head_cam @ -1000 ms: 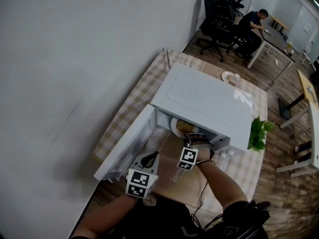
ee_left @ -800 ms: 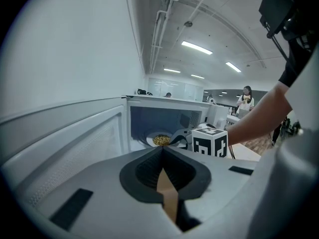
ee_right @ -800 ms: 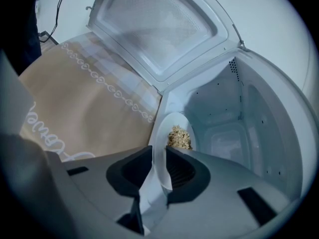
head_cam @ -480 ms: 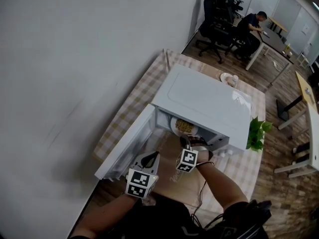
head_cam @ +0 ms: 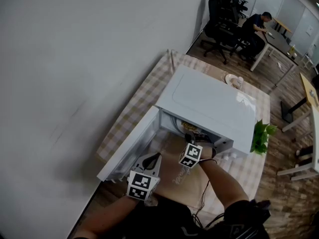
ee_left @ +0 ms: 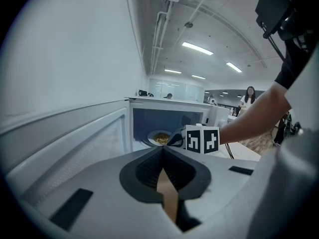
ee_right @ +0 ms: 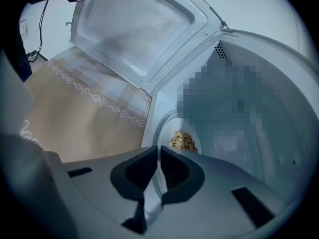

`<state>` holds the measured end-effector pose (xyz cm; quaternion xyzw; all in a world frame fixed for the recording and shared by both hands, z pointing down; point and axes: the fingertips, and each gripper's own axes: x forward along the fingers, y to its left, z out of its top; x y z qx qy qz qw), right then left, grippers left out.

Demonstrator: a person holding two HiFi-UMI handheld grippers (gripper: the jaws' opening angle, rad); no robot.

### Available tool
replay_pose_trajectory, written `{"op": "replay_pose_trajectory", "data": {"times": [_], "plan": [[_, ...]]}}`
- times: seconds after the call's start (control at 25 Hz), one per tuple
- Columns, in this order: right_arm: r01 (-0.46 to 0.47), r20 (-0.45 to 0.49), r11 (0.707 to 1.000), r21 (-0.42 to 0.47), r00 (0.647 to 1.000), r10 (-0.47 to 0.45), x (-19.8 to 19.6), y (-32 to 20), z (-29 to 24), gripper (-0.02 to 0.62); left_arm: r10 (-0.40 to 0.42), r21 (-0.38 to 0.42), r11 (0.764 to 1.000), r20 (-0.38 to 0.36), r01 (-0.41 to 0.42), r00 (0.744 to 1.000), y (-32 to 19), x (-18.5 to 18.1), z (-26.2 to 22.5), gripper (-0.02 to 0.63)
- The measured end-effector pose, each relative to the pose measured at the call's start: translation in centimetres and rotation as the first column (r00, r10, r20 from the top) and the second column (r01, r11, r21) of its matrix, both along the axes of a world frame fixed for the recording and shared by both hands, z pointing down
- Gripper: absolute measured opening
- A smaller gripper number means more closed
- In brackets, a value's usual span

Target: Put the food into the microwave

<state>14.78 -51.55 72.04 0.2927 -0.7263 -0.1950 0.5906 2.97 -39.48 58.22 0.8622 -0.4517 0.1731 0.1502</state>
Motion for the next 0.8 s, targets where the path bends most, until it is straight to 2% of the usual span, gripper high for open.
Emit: {"op": "replay_pose_trajectory", "data": {"times": [0.8], "plan": [[-0.075, -0.008, 0.997, 0.029, 0.997, 0.076, 1.1, -2.9, -0.4, 0.029, -0.006, 0.015, 1.000, 0.004, 0.006, 1.000, 0.5, -0.4, -0.6, 0.009]]}}
